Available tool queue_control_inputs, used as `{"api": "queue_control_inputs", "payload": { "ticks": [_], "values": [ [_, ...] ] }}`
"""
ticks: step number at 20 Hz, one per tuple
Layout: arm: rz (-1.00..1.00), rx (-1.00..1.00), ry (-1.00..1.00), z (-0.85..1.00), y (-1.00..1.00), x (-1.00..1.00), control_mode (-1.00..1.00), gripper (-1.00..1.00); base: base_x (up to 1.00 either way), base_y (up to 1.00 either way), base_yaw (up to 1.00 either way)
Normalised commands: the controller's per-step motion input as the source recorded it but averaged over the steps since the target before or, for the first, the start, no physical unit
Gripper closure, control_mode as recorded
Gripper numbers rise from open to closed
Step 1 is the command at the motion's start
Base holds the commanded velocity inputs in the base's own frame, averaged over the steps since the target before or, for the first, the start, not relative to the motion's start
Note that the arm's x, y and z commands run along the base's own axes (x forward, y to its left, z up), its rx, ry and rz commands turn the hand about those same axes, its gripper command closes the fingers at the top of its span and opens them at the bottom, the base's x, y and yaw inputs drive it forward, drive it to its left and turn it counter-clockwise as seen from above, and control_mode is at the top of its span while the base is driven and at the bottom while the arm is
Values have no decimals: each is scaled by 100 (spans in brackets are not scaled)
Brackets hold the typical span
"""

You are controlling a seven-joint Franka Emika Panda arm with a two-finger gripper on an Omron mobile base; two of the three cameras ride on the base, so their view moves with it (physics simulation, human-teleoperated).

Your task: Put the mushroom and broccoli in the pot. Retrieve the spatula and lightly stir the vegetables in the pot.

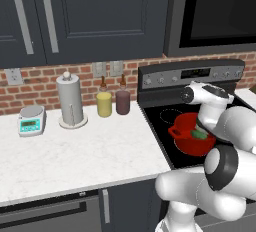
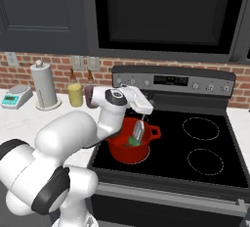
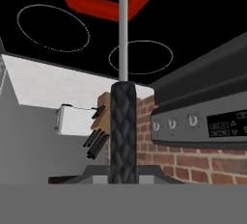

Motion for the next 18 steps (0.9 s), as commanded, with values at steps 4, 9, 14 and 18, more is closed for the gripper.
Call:
{"api": "queue_control_inputs", "payload": {
  "ticks": [4,9,14,18],
  "values": [
    [0,-10,-5,-40,10,0,-100,100,0,0,0],
    [1,-10,-2,-39,13,0,-100,100,0,0,0],
    [1,-3,-5,-44,12,1,-100,100,0,0,0],
    [1,1,-13,-31,17,19,-100,100,0,0,0]
  ]
}}
